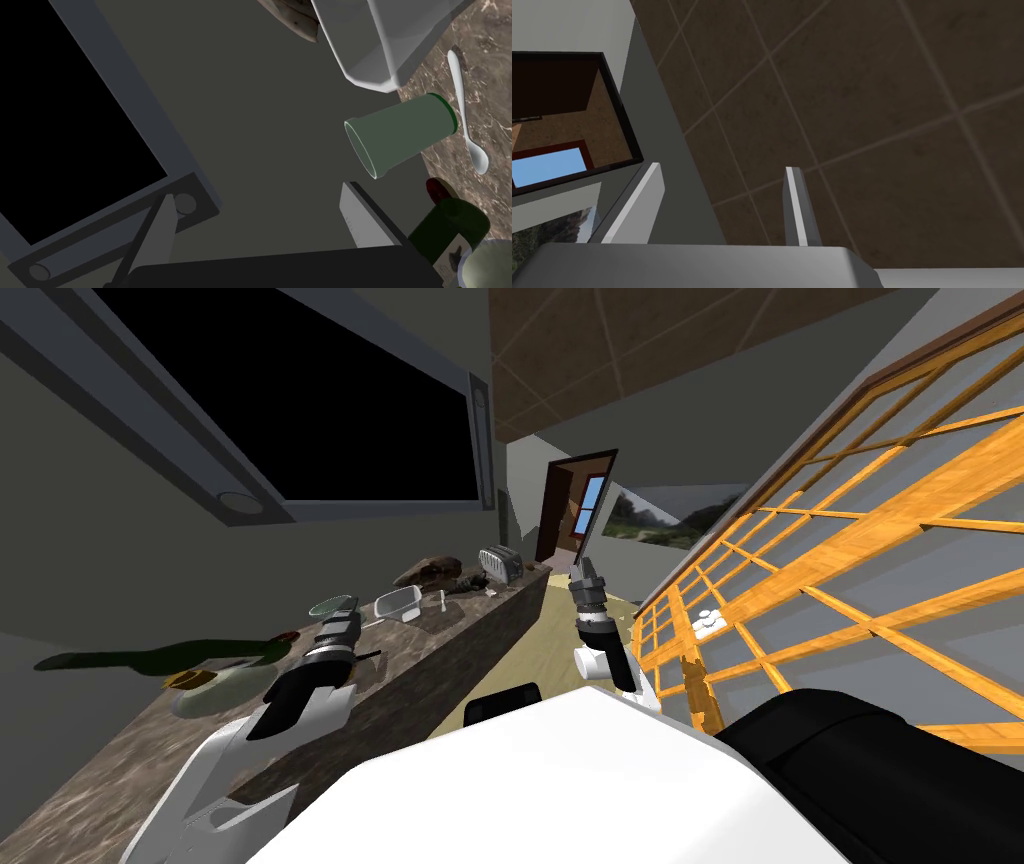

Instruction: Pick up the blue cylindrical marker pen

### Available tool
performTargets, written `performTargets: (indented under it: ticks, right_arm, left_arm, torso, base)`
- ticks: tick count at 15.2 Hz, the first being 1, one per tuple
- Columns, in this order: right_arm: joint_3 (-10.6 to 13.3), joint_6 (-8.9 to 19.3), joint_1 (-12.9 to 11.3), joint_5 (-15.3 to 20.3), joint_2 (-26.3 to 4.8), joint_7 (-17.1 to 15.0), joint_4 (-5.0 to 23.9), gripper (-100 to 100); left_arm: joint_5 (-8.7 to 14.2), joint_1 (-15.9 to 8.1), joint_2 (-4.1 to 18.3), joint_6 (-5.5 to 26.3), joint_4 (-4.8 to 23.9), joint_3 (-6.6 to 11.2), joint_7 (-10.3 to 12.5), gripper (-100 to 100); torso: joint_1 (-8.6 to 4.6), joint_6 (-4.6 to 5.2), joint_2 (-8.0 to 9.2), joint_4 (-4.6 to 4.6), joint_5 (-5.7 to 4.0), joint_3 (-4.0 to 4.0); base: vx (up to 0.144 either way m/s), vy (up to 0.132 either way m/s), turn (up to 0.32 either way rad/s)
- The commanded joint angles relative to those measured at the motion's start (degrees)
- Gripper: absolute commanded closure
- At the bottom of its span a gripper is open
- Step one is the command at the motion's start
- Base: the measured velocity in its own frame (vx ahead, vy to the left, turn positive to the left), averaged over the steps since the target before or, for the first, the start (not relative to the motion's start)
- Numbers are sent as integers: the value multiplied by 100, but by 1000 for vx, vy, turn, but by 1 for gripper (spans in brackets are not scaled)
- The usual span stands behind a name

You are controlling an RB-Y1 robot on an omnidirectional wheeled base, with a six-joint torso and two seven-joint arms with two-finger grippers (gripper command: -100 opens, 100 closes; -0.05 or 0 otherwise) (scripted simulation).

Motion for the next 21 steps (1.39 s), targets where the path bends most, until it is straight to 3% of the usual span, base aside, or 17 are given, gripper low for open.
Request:
performTargets:
  ticks: [1,2,3,5,6,8,9,12,13,15,16,18,19,21]
  right_arm:
    - [0,0,0,0,0,0,0,0]
    - [0,0,0,0,0,0,0,0]
    - [0,0,1,0,0,0,0,0]
    - [0,0,0,0,0,0,0,0]
    - [0,0,0,0,0,0,0,0]
    - [0,0,0,0,0,0,0,0]
    - [0,0,1,0,0,0,0,0]
    - [0,0,0,0,0,0,0,0]
    - [-1,0,1,0,0,0,0,0]
    - [0,0,0,0,0,0,0,0]
    - [0,0,0,0,0,0,0,0]
    - [0,0,0,0,0,0,0,0]
    - [-1,0,1,0,0,0,0,0]
    - [0,0,0,0,0,0,0,0]
  left_arm:
    - [-104,-82,-19,286,77,104,-21,-100]
    - [-104,-82,-19,377,77,104,-21,-100]
    - [-219,-194,-12,524,178,267,-36,-100]
    - [-219,-194,-12,760,178,267,-36,-100]
    - [-335,-306,-12,908,280,432,-51,-100]
    - [-335,-306,-12,1146,280,432,-51,-100]
    - [-451,-419,-18,1316,383,598,-67,-100]
    - [-451,-419,-18,1534,383,598,-67,-100]
    - [-568,-531,-29,1715,485,764,-82,-100]
    - [-568,-531,-29,1922,485,764,-82,-100]
    - [-684,-643,-45,2122,587,930,-98,-100]
    - [-684,-643,-45,2309,587,930,-98,-100]
    - [-800,-753,-65,2481,689,1095,-113,-100]
    - [-800,-753,-65,2693,689,1095,-113,-100]
  torso:
    - [0,0,0,0,0,0]
    - [0,-1,-1,0,0,-1]
    - [1,-3,0,0,0,0]
    - [0,-1,1,0,0,0]
    - [1,-3,2,0,0,1]
    - [0,0,0,0,0,0]
    - [2,-3,2,0,0,1]
    - [2,-3,1,0,0,1]
    - [4,-4,4,1,1,2]
    - [2,-1,2,0,0,1]
    - [2,-3,3,0,1,1]
    - [2,-1,1,0,1,0]
    - [3,-3,2,0,1,1]
    - [3,-1,2,0,1,1]
  base:
    - [32,-23,-130]
    - [23,-13,-41]
    - [23,-19,-129]
    - [21,-17,-87]
    - [25,-22,-130]
    - [25,-15,-83]
    - [25,-17,-109]
    - [22,-10,-58]
    - [21,-15,-96]
    - [24,-13,-94]
    - [25,-12,-145]
    - [26,-9,-85]
    - [22,-12,-116]
    - [22,-10,-81]
